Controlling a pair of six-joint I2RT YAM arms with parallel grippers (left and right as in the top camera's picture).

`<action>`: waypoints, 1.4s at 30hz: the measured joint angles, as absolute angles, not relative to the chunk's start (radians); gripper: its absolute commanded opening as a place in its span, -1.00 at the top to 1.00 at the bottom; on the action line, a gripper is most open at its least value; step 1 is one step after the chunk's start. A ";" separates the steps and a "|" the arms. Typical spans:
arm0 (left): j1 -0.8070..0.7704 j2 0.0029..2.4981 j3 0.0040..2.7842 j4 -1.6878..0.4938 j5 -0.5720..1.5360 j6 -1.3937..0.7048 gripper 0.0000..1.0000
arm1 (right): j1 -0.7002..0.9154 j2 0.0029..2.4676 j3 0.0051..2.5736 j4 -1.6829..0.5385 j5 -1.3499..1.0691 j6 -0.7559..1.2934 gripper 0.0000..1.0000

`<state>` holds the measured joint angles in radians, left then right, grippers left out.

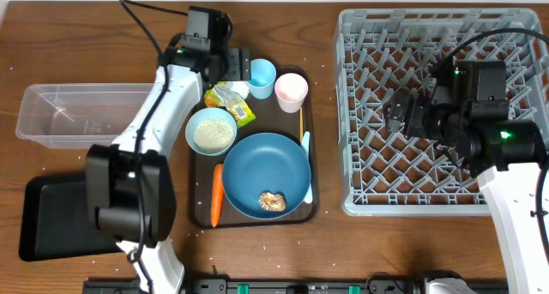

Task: Sort waste into correct bins and load items into the dishwasher rack
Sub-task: 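Reach the left gripper toward the blue cup on the tray, then grasp the blue cup with the left gripper and lift it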

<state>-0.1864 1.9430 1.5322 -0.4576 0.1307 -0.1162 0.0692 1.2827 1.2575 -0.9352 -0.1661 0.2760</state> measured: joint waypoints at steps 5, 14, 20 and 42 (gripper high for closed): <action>-0.196 2.004 1.533 -0.441 0.131 -0.115 -0.72 | 0.069 1.283 1.258 -0.935 -0.167 0.285 -0.98; -0.239 2.059 1.533 -0.440 0.131 -0.116 0.11 | 0.069 1.283 1.258 -0.931 -0.165 0.286 -0.98; -0.237 2.059 1.533 -0.450 0.131 -0.110 0.51 | 0.069 1.283 1.258 -0.931 -0.164 0.286 -0.98; -0.237 1.822 1.536 -0.611 0.130 -0.108 0.88 | 0.069 1.283 1.258 -0.932 -0.169 0.289 -0.94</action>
<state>-0.2367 1.8225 1.5364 -0.6113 0.1303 -0.1078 0.0692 1.2827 1.2575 -0.9321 -0.1688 0.2886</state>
